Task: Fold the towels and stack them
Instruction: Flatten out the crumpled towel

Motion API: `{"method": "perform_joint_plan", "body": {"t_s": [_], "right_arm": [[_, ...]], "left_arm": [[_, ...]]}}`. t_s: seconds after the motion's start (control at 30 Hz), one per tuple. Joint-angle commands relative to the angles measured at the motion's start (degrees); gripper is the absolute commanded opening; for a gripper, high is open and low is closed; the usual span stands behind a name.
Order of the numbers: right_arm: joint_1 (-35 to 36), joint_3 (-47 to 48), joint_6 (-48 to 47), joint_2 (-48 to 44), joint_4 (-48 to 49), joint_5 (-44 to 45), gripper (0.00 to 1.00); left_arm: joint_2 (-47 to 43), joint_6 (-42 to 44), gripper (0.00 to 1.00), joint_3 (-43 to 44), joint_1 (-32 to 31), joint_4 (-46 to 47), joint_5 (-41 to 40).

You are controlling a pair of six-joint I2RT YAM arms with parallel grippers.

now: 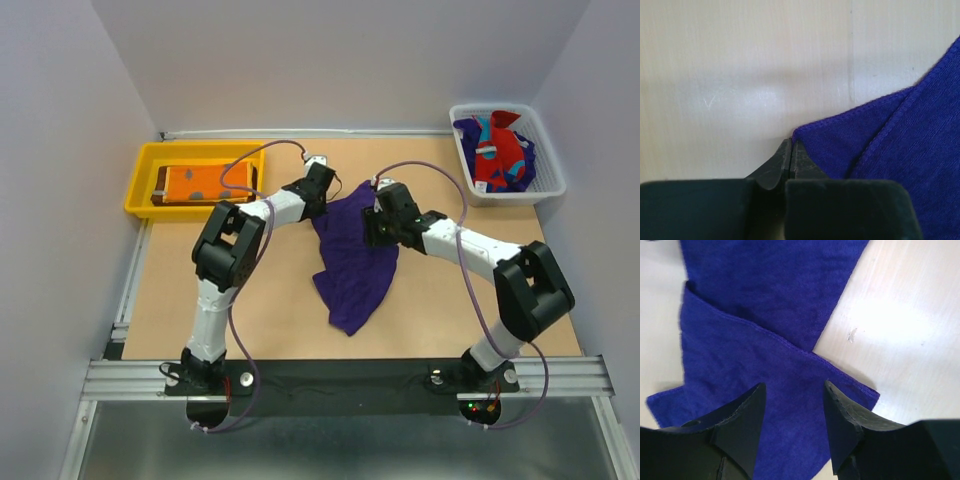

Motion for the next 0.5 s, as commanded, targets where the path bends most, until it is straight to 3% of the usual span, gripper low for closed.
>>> {"method": "perform_joint_plan", "body": {"t_s": [0.0,0.3,0.47], "right_arm": [[-0.28,2.57,2.43,3.87,2.7,0.68,0.54],[-1.42,-7.35,11.9,2.49,2.7,3.83,0.39],[-9.58,-17.1,19.48,-4.02,2.61,-0.55,0.38]], "left_arm": [[-4.16,-1.37,0.0,-4.53,-0.29,-4.02,-0.18],[-11.03,-0.58,0.0,-6.21,-0.29,-6.92,-3.26],[-11.38,-0.05,0.0,-5.59,0.67,-9.64,-6.24]]}}
